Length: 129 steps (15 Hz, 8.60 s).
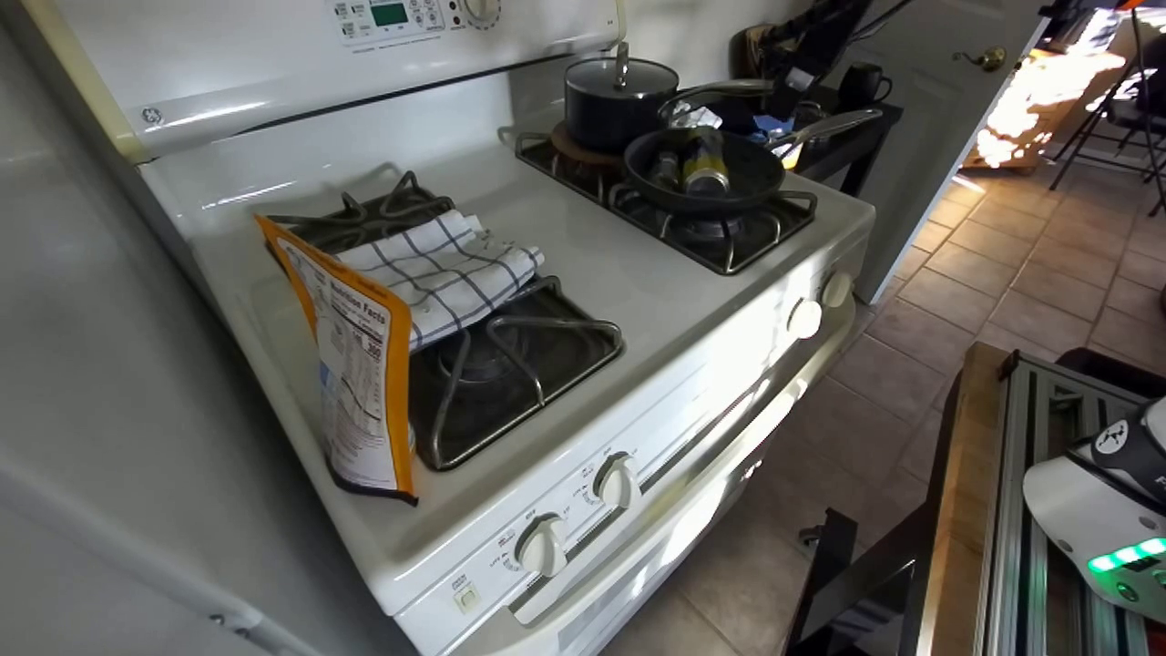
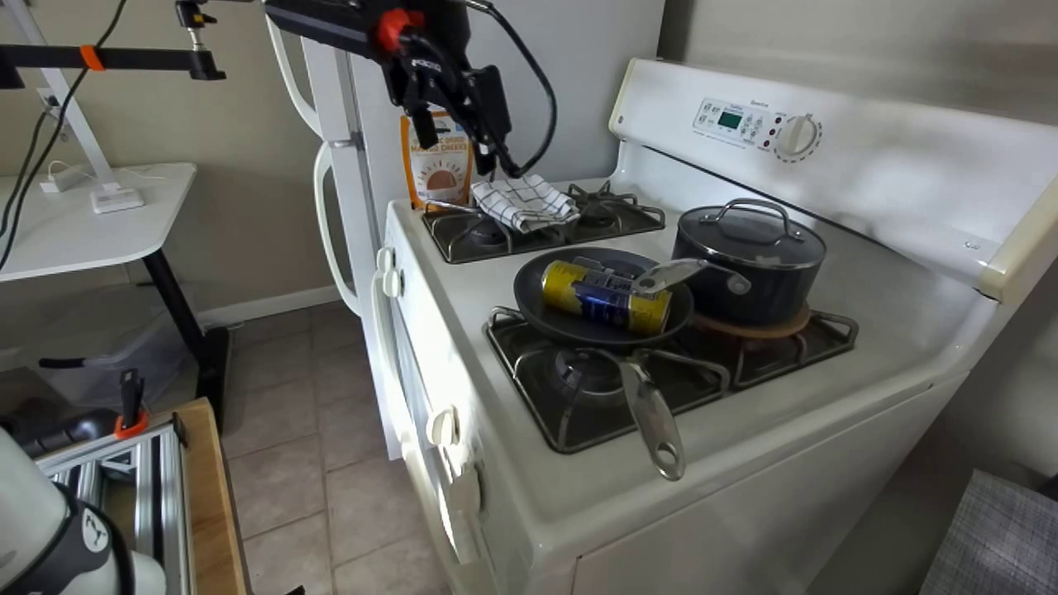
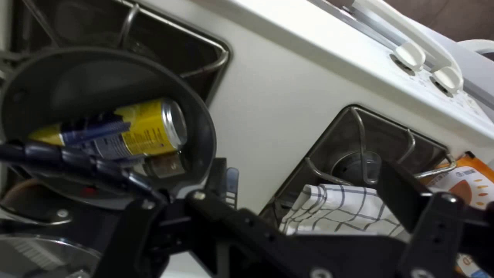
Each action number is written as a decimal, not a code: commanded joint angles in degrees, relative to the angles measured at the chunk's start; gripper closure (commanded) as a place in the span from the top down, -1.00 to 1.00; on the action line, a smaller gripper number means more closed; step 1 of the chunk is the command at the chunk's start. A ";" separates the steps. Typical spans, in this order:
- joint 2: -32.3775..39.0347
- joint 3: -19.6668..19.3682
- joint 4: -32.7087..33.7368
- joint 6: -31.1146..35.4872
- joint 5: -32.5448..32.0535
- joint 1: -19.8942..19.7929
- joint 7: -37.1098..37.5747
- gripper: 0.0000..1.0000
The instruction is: Put the towel on the pot's lid
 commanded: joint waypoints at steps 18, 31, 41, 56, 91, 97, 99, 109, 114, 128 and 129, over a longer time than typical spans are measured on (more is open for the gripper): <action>34.45 -0.19 22.52 5.27 39.57 1.58 -18.02 1.00; 53.32 6.77 38.45 -1.16 38.58 -5.65 -10.57 1.00; 54.62 7.99 43.57 3.70 24.05 -6.19 -6.06 1.00; 59.19 11.90 47.94 -6.97 26.93 -7.59 0.62 1.00; 58.76 15.81 47.15 -10.43 33.35 -11.17 -13.99 -1.00; 51.98 16.01 47.42 -11.97 35.47 -10.18 -17.15 -0.98; 48.91 15.02 47.11 -12.99 34.10 -9.86 -15.93 -0.98; 29.63 5.46 37.86 -7.11 27.55 -11.64 -13.95 -0.98; 25.98 1.37 33.17 3.67 23.74 -12.23 -9.71 -0.98; 30.04 -4.12 34.46 6.36 17.41 -14.27 -12.09 -0.98; 30.77 -4.46 34.99 6.53 18.14 -14.48 -12.78 -0.98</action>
